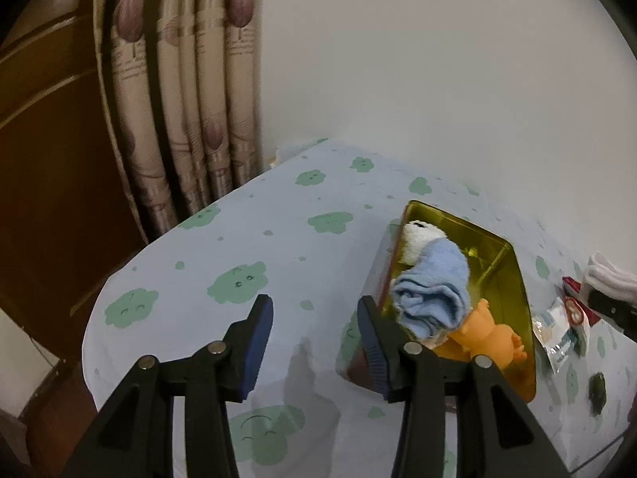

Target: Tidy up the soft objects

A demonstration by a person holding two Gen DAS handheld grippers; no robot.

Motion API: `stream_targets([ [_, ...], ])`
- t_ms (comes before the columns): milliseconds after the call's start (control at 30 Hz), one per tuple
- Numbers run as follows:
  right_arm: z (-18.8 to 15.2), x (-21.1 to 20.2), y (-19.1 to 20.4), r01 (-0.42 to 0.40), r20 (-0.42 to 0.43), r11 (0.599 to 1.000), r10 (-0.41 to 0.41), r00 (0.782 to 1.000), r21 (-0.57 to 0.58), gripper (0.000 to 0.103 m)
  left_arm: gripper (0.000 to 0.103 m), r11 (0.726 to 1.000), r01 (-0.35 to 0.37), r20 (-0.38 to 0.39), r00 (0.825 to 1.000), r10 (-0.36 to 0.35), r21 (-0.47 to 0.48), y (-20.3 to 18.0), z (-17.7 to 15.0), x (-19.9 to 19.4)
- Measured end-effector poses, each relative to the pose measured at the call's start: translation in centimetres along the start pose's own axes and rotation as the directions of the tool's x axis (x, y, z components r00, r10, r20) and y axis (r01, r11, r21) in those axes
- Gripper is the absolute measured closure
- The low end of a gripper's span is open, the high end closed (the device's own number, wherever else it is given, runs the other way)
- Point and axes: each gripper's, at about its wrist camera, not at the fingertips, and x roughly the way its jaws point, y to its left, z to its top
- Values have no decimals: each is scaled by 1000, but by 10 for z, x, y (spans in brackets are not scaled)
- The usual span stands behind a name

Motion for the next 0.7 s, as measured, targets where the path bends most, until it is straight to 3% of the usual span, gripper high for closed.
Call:
stream_targets([
  [367,20,7,28,-71,-2,997,71,997,-18,85,57,996,-16,-41,999,13,-90,21,1,9],
  [700,35,44,62,-84,-46,995,82,996,-51,84,57,994,-13,-57,998,7,-104,23,-1,12],
])
